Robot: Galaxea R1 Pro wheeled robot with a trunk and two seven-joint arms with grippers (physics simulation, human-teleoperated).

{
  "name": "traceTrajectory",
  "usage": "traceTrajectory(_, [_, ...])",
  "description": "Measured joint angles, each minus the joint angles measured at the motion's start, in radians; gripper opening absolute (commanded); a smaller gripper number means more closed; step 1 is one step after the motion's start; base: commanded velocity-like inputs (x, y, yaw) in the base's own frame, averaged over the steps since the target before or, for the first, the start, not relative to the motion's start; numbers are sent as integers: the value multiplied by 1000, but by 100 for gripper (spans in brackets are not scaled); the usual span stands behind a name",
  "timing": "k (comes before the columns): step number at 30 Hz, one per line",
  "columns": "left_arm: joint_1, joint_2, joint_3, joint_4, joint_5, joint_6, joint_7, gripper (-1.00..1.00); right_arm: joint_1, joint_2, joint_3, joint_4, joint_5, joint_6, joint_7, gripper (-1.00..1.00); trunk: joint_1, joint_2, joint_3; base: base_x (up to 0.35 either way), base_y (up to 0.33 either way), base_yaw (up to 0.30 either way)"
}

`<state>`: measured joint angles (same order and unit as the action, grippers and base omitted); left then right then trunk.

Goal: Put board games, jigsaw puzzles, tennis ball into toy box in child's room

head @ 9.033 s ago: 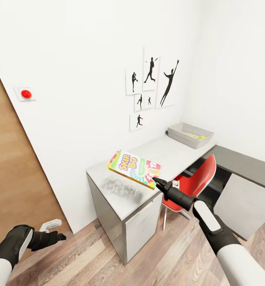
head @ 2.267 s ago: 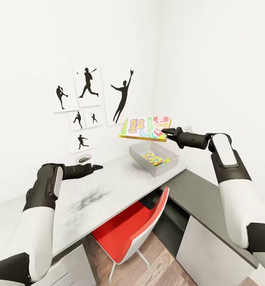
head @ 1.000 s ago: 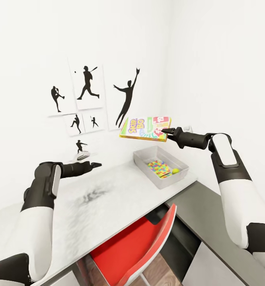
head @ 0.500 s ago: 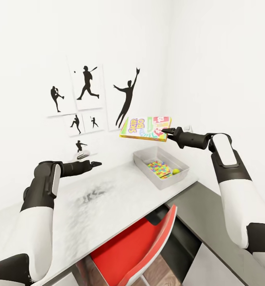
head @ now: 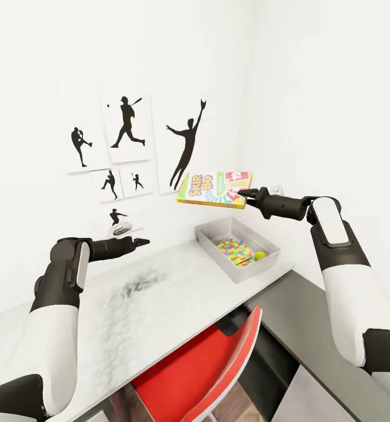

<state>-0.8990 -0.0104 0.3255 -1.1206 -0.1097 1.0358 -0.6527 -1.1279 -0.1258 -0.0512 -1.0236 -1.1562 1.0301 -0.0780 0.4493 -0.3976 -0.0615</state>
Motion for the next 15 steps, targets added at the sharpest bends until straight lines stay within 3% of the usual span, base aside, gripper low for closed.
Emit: traceTrajectory(15, [0,-1,0,0,0,0,0,100,-2,0,0,1,4,0,-1,-100,0,0,0,211,-32,0])
